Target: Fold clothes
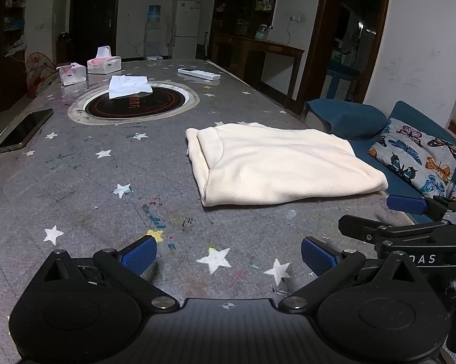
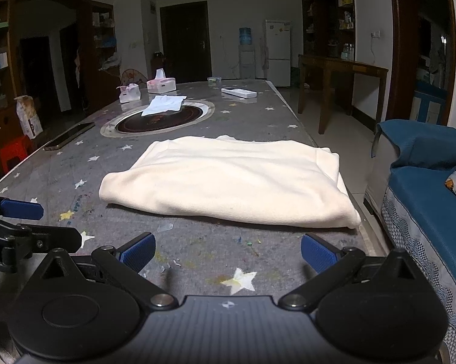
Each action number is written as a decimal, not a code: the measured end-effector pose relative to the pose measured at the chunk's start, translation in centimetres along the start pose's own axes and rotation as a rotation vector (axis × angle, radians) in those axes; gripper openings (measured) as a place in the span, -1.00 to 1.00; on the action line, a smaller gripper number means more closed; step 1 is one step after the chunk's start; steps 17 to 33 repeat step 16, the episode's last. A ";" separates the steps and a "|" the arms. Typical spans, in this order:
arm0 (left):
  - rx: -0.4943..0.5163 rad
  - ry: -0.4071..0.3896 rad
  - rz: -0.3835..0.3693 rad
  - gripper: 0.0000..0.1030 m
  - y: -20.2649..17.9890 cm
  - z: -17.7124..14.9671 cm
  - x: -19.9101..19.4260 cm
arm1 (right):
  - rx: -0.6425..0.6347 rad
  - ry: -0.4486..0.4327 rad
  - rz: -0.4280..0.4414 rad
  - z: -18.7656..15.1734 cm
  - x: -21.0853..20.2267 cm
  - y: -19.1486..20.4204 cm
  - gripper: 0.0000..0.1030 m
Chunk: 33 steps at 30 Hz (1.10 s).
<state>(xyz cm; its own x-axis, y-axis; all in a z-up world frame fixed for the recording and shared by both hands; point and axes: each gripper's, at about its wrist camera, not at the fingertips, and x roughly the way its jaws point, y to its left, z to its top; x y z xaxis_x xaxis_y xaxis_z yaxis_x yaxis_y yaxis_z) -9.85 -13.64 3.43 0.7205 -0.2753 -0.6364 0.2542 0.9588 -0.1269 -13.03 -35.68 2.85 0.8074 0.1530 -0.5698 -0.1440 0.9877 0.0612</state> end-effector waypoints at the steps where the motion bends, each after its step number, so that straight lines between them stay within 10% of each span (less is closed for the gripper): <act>1: 0.000 0.000 0.000 1.00 0.0 0.0 0.0 | 0.000 0.000 0.001 0.0 0.0 0.0 1.00; 33: 0.019 0.005 0.012 1.00 0.2 0.3 0.3 | 0.005 0.002 -0.008 0.2 0.6 0.2 1.00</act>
